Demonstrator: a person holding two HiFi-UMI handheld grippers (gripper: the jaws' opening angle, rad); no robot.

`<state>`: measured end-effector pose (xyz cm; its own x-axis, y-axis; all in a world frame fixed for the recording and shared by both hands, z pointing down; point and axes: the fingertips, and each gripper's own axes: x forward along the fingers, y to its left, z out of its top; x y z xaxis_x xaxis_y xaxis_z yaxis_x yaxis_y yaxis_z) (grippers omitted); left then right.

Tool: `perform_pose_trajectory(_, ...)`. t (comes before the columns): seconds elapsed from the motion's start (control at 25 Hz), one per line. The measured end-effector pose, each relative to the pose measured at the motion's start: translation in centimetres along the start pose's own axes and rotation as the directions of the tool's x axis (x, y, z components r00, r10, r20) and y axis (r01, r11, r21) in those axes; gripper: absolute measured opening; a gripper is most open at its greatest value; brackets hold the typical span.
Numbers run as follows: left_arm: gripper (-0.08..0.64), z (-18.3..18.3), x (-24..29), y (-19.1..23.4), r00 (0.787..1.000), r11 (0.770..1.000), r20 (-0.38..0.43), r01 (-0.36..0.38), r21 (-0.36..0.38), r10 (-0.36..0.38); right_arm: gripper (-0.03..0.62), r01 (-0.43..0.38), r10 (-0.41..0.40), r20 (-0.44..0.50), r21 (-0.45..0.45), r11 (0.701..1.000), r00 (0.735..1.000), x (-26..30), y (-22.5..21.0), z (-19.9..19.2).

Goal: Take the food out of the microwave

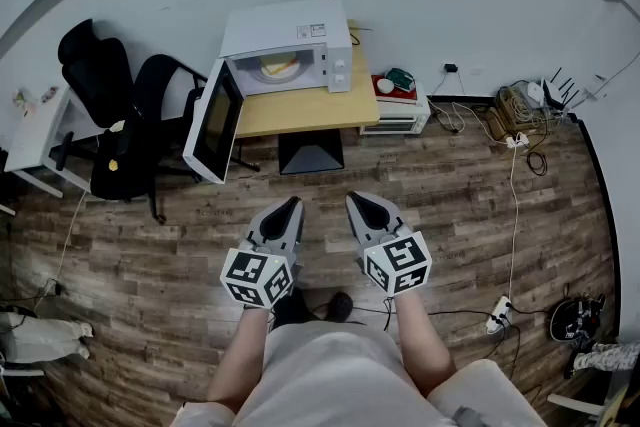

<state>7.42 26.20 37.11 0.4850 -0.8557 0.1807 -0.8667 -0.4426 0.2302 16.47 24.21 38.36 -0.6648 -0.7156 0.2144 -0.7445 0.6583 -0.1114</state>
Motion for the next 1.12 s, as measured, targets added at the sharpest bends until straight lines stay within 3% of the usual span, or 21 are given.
perform_pose_trajectory(0.88, 0.020, -1.4, -0.8, -0.3, 0.999, 0.999, -0.013, -0.039, -0.001, 0.039, -0.002, -0.026, 0.026, 0.013, -0.034, 0.999, 1.000, -0.4, 1.0, -0.6)
perform_pose_trajectory(1.12, 0.020, -1.6, -0.6, 1.3, 0.998, 0.999, -0.017, -0.052, -0.009, 0.052, -0.002, -0.036, 0.035, -0.007, -0.035, 0.999, 0.999, 1.0, 1.1, -1.3)
